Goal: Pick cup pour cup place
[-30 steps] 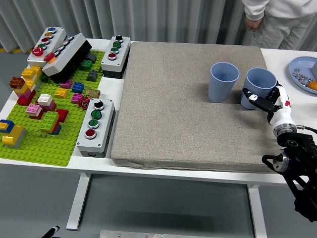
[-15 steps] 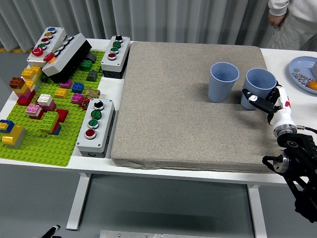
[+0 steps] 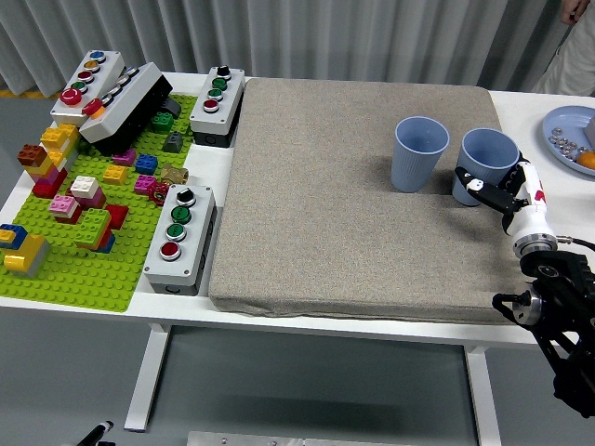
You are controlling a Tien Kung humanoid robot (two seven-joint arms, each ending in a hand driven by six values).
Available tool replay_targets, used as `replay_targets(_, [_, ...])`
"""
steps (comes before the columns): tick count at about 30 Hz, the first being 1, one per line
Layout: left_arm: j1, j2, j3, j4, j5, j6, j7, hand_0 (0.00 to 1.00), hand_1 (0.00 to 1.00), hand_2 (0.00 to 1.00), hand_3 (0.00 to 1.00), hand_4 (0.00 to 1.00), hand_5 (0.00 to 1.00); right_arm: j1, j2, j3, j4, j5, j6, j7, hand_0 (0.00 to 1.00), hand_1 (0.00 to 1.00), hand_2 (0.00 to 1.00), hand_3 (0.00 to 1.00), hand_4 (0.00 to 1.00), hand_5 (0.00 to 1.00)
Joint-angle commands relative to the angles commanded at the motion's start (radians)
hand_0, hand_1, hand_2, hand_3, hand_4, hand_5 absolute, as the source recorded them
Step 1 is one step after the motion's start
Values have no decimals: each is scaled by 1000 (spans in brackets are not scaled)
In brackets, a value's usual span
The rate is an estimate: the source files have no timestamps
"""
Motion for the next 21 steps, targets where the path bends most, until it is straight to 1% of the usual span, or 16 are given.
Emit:
replay_targets(7, [1, 0, 1, 0, 0, 0, 0, 842, 799, 882, 790, 636, 990, -2, 1, -8, -7, 3, -1, 3, 863, 730, 615, 617, 594, 2])
replay_targets(14, [3, 1, 3, 0, -1, 0, 0, 842, 799, 882, 790, 637, 991, -4, 1, -10, -12, 4, 8, 12, 860, 725, 613, 616, 595, 2])
replay_targets(15, [4, 1, 3, 0, -1, 0, 0, 842, 799, 882, 790, 636, 989, -4, 2, -10, -13, 5, 10, 13, 859, 729, 616, 646, 594, 2])
replay_targets(20, [5, 1, 4, 0, -2, 0, 0, 842, 799, 882, 790, 636, 989, -6, 2, -14, -16, 0, 20, 13, 859, 729, 616, 646, 594, 2])
replay_targets(21, [4, 1, 4, 0, -2, 0, 0, 843, 799, 882, 790, 637, 990, -6, 2, -14, -17, -2, 24, 11, 868, 743, 634, 726, 595, 2])
